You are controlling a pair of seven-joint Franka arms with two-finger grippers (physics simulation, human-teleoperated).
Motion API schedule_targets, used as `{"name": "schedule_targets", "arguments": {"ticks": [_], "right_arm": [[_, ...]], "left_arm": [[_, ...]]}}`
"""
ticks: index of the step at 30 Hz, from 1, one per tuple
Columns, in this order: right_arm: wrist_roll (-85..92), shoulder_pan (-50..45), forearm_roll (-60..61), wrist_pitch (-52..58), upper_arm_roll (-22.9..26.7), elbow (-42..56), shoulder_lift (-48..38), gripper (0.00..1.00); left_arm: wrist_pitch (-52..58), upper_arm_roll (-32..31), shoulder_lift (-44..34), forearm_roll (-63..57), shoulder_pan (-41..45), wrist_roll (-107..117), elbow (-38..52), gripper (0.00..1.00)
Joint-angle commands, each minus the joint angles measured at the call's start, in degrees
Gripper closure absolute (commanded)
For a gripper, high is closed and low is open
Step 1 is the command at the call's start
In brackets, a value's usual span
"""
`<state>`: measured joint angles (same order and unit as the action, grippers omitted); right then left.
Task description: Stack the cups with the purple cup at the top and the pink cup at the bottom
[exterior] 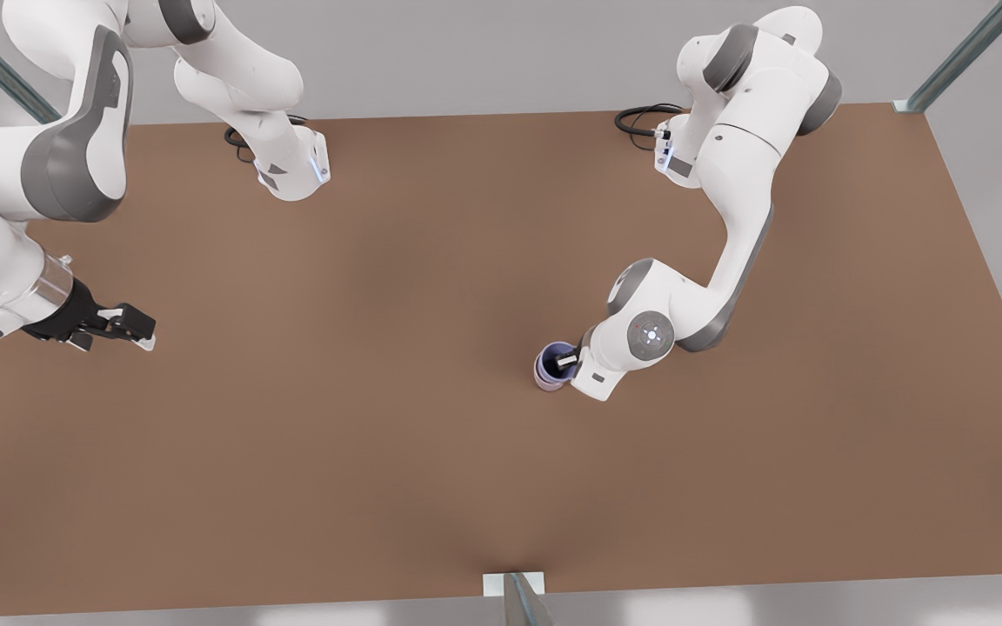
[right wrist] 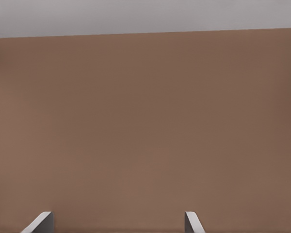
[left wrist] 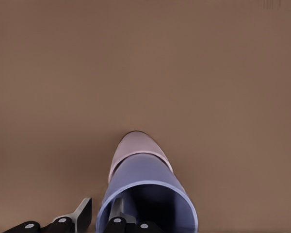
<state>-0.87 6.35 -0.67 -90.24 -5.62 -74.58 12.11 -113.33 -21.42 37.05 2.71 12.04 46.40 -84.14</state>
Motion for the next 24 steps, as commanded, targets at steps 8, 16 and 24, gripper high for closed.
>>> {"name": "schedule_targets", "arguments": {"ticks": [8,16,24], "right_arm": [[2.5,0.2,0.5,0.0,0.0,0.1,-0.1,0.00],[2.5,0.2,-0.1,0.1,0.0,0.1,-0.2,0.00],[2.5,0.2,0.4,0.1,0.0,0.1,-0.1,0.00]], "left_arm": [[-0.1,0.0,-0.1,-0.1,-0.1,2.7,0.0,0.60],[0.5,0.1,-0.7,-0.4,-0.1,3.0,1.0,0.00],[6.6,0.1,-1.2,-1.6,-0.1,3.3,6.0,0.00]]}}
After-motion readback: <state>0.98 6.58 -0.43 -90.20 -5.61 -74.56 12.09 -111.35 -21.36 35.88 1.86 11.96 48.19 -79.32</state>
